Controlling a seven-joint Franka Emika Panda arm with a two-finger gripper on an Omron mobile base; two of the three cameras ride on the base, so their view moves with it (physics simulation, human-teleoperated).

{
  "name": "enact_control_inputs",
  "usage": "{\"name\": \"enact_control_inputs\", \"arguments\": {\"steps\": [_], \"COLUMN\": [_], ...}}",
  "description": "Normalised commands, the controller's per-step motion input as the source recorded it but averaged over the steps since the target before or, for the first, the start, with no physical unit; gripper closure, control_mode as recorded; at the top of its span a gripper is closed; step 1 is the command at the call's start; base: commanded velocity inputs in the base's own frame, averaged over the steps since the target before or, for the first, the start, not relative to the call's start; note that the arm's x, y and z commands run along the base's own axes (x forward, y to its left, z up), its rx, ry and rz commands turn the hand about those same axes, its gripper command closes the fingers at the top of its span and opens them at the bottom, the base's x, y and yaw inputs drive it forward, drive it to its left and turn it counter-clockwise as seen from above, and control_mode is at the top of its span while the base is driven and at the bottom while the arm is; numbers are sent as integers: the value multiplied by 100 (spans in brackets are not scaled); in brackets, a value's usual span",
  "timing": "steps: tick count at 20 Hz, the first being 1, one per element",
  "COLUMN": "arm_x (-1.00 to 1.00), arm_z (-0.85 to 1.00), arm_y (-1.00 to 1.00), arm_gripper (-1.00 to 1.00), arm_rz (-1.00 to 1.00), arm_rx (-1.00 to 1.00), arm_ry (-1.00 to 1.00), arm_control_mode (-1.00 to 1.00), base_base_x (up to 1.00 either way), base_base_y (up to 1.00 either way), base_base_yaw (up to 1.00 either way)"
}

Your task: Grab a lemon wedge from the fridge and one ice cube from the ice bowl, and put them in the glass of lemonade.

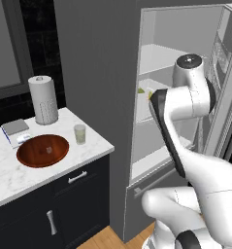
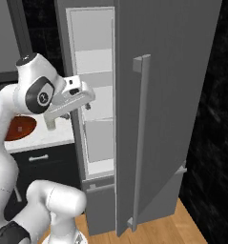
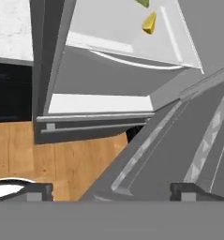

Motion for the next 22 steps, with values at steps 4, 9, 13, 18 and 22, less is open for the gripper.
{"name": "enact_control_inputs", "arguments": {"steps": [4,9,13,18,22], "arm_x": [100,98,50,5,0], "arm_z": [-21,-29,-12,-4,-1], "arm_y": [-24,-53,-87,-97,-98], "arm_gripper": [-100,-100,-100,-100,-100], "arm_rz": [-25,-22,-26,-27,-28], "arm_rx": [-30,-21,-16,-12,-7], "arm_ry": [12,13,17,16,13], "arm_control_mode": [-100,-100,-100,-100,-100], "base_base_x": [0,0,0,0,0], "base_base_y": [0,0,0,0,0], "base_base_yaw": [0,0,0,0,0]}}
